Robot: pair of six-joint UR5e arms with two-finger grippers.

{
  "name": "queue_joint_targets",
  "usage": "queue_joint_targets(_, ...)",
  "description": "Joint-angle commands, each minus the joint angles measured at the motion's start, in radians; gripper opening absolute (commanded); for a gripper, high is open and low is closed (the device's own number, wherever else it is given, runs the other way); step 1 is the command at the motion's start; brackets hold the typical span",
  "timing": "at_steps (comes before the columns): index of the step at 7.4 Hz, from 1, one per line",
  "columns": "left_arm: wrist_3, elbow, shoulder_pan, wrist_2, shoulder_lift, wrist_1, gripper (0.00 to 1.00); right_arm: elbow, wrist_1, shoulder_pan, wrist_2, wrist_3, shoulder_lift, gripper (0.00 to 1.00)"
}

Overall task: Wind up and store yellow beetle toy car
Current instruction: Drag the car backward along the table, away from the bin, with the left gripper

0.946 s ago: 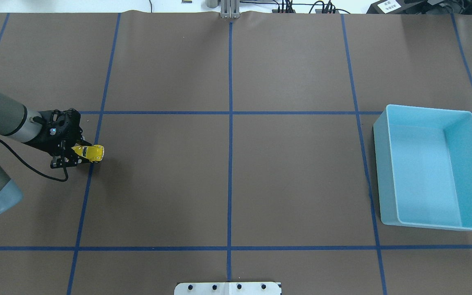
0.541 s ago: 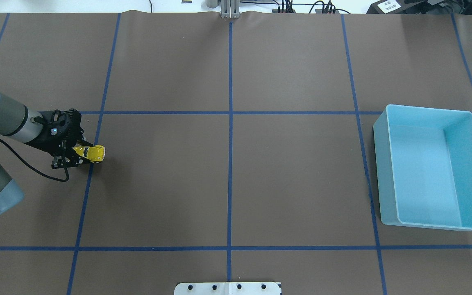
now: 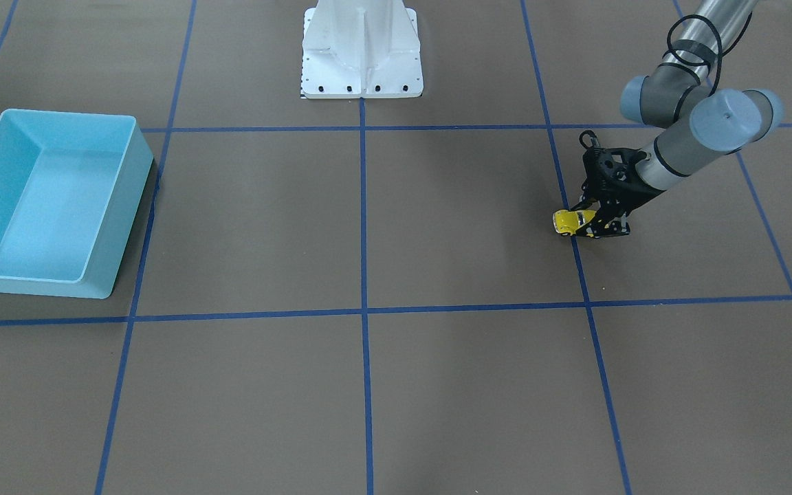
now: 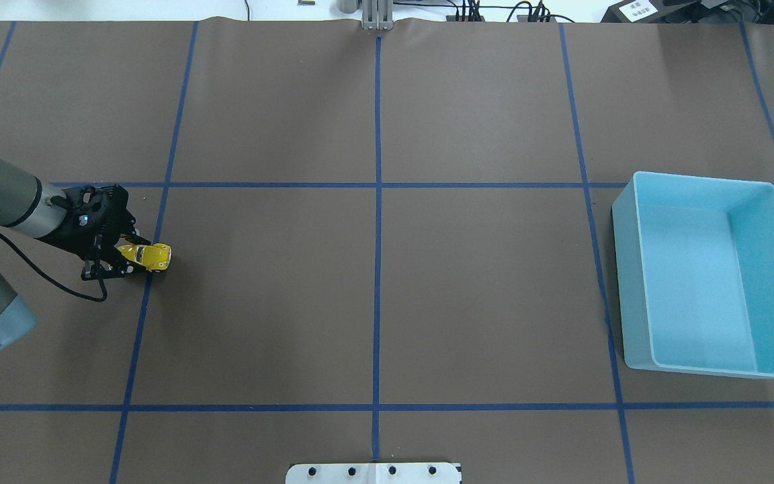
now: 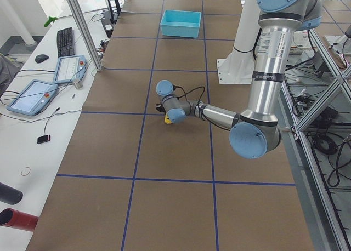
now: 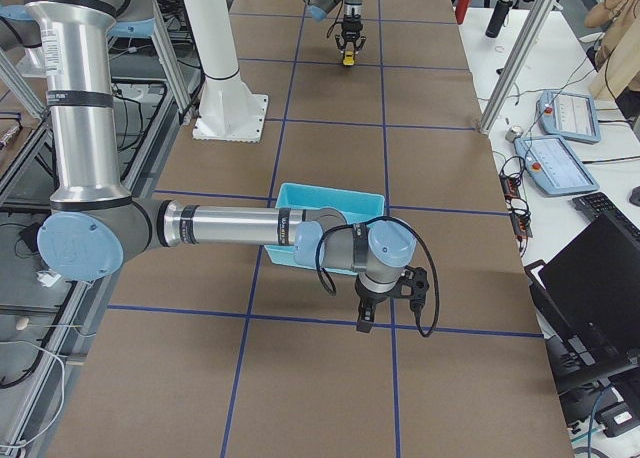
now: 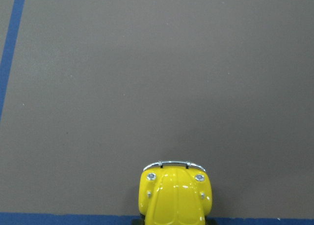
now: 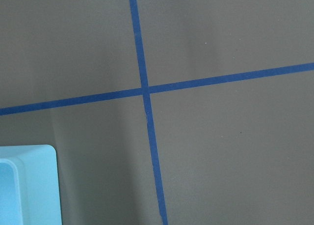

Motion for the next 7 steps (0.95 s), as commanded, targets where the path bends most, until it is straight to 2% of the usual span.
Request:
queue_joint_targets(1, 0.003, 0.002, -0.021, -0.02, 0.012, -0.016, 0.0, -0.003, -0.002, 0.0, 0.004, 0.0, 0.0, 1.0)
queue_joint_targets(7, 0.013, 0.035, -0.055, -0.07, 0.019, -0.032, 0.0, -0.005, 0.0, 0.0, 0.004, 0.002, 0.0, 1.0)
